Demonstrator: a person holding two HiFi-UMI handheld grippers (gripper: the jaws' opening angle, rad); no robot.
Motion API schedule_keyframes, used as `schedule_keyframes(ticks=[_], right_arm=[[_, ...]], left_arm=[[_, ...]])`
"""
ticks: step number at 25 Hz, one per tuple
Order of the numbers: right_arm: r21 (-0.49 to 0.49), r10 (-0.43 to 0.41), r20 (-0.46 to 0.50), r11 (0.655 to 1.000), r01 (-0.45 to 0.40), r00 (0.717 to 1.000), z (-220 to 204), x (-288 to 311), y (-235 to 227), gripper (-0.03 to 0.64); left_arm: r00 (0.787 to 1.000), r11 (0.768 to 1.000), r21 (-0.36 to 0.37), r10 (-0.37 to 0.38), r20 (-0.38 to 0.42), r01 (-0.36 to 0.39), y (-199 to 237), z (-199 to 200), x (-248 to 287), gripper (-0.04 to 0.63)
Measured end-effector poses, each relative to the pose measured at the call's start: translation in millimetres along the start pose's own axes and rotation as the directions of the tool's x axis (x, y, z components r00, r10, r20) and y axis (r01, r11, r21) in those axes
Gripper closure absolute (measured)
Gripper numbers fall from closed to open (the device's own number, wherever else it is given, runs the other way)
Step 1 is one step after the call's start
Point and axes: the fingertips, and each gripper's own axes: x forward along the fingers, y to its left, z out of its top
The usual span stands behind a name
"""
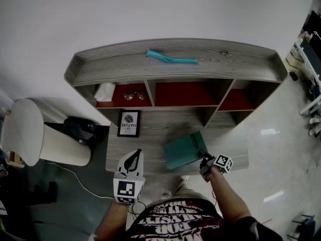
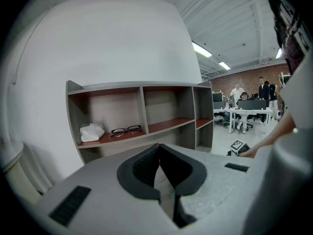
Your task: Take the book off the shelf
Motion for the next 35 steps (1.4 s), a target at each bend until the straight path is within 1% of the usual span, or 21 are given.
schedule_keyframes(ticks=[2, 5, 7, 9, 10, 12, 14, 17, 20, 22, 24, 26, 28, 29, 30, 31, 32, 33, 34, 35], right_arm=[[-0.05, -0.043, -0.018, 0.998, 0.042, 0.999, -4, 5, -10, 0.433], [-0.03, -0.129, -0.01, 0.991, 0.128, 0.992, -8, 7, -36, 0.408], [-0.042, -0.194, -0.006, 0.98, 0.194, 0.981, -10, 5, -48, 0.385], [-0.117, -0.262, -0.033, 0.959, 0.257, 0.965, -16, 2, -53, 0.34], [-0.175, -0.288, -0.052, 0.945, 0.275, 0.956, -19, 1, -53, 0.301], [-0.302, -0.326, -0.087, 0.909, 0.287, 0.941, -25, -1, -51, 0.238], [-0.388, -0.354, -0.115, 0.876, 0.286, 0.928, -30, -6, -51, 0.204], [-0.461, -0.392, -0.147, 0.84, 0.287, 0.908, -42, -21, -57, 0.177], [-0.514, -0.418, -0.167, 0.81, 0.283, 0.893, -53, -38, -61, 0.17], [-0.552, -0.428, -0.165, 0.787, 0.276, 0.889, -58, -49, -61, 0.17], [-0.587, -0.431, -0.14, 0.761, 0.276, 0.891, -58, -59, -56, 0.17], [-0.598, -0.414, -0.115, 0.755, 0.269, 0.903, -56, -67, -45, 0.171], [-0.605, -0.356, -0.098, 0.763, 0.228, 0.929, -56, -76, -21, 0.183], [-0.615, -0.306, -0.089, 0.766, 0.189, 0.948, -58, -81, -2, 0.208], [-0.632, -0.243, -0.077, 0.762, 0.141, 0.967, -59, -88, 20, 0.26], [-0.657, -0.174, -0.061, 0.748, 0.091, 0.983, -61, -96, 44, 0.331], [-0.686, -0.102, -0.046, 0.726, 0.043, 0.994, -62, -104, 70, 0.388], [-0.718, -0.033, -0.033, 0.696, -0.001, 0.999, -63, -113, 97, 0.439], [-0.752, 0.029, -0.021, 0.659, -0.035, 0.999, -64, -123, 123, 0.504], [-0.788, 0.076, -0.004, 0.613, -0.049, 0.997, -65, -132, 148, 0.566]], left_arm=[[1.0, 1.0, -0.002, 0.007, -0.006, -0.007, 2, 0, -1, 0.59], [1.0, 1.0, 0.007, 0.015, -0.013, -0.015, 6, -3, -4, 0.591], [1.0, 1.0, 0.007, 0.02, -0.018, -0.02, 8, -8, -5, 0.589], [1.0, 1.0, 0.001, 0.024, -0.017, -0.024, 9, -11, -7, 0.589], [1.0, 1.0, -0.001, 0.026, -0.013, -0.026, 9, -11, -8, 0.59], [1.0, 1.0, -0.011, 0.025, -0.004, -0.025, 10, -9, -11, 0.589], [1.0, 1.0, -0.022, 0.021, 0.006, -0.021, 8, -8, -14, 0.589], [1.0, 1.0, -0.027, 0.015, 0.017, -0.014, 8, -8, -21, 0.59], [0.999, 0.999, -0.046, 0.019, 0.033, -0.018, 13, -6, -30, 0.589], [0.999, 0.998, -0.058, 0.019, 0.045, -0.017, 15, -5, -37, 0.589], [0.999, 0.999, -0.054, 0.011, 0.052, -0.009, 14, -4, -43, 0.591], [0.998, 0.999, -0.046, 0.002, 0.06, 0.001, 12, -2, -50, 0.589], [0.997, 0.998, -0.054, -0.009, 0.073, 0.013, 9, 0, -57, 0.591], [0.996, 0.998, -0.065, -0.018, 0.082, 0.024, 7, 2, -61, 0.589], [0.995, 0.996, -0.078, -0.029, 0.093, 0.036, 6, 4, -66, 0.589], [0.994, 0.995, -0.089, -0.039, 0.105, 0.048, 5, 6, -71, 0.589], [0.992, 0.994, -0.092, -0.043, 0.12, 0.054, 5, 8, -76, 0.589], [0.99, 0.995, -0.088, -0.041, 0.135, 0.054, 5, 11, -81, 0.589], [0.988, 0.996, -0.08, -0.035, 0.152, 0.048, 6, 14, -87, 0.59], [0.985, 0.996, -0.073, -0.028, 0.17, 0.041, 7, 18, -92, 0.589]])
